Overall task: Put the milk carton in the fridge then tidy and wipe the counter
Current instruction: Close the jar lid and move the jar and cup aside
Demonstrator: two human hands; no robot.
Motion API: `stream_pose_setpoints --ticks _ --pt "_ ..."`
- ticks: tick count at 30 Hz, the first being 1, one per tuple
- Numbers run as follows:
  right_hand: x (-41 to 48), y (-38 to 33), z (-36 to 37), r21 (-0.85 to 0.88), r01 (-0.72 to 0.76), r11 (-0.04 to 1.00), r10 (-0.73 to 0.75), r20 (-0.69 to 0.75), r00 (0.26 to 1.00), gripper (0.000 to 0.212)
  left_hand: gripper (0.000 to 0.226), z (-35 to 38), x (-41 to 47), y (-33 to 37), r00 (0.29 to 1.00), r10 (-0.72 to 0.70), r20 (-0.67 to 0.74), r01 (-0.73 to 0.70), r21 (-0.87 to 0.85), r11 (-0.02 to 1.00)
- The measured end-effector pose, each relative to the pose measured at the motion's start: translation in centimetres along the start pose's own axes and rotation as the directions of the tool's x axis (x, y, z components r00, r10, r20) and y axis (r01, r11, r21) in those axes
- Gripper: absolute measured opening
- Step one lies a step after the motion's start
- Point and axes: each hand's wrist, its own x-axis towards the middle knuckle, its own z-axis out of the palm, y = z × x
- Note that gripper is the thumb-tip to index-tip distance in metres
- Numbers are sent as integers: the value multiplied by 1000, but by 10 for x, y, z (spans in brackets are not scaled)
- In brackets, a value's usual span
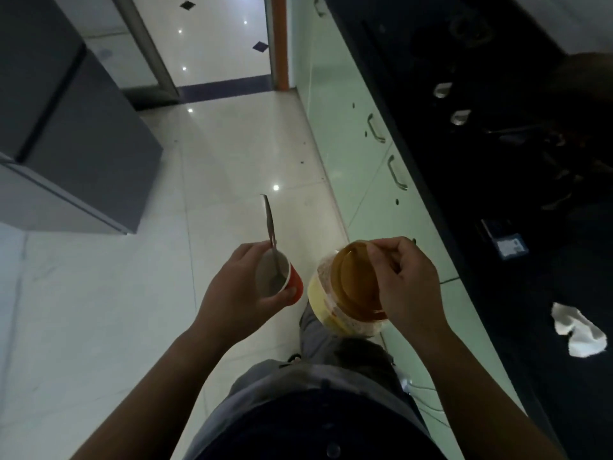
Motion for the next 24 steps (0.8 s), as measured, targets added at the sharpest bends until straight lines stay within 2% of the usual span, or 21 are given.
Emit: stream_pose_setpoints --ticks 11,16,20,24 --pt "192 -48 56 23 -23 999 21 63 998 13 78 -50 196 -27 1000 -17 21 16 51 999" --pt "283 -86 66 30 64 997 -66 69 995 10 78 -84 292 -25 999 19 -28 -16 88 996" --pt "340 -109 77 71 82 994 -87 65 994 8 77 -97 345 -32 999 -15 -50 18 51 999" --pt "394 -125 91 23 100 995 -100 33 994 9 77 -106 397 -48 999 -43 -29 43 27 999"
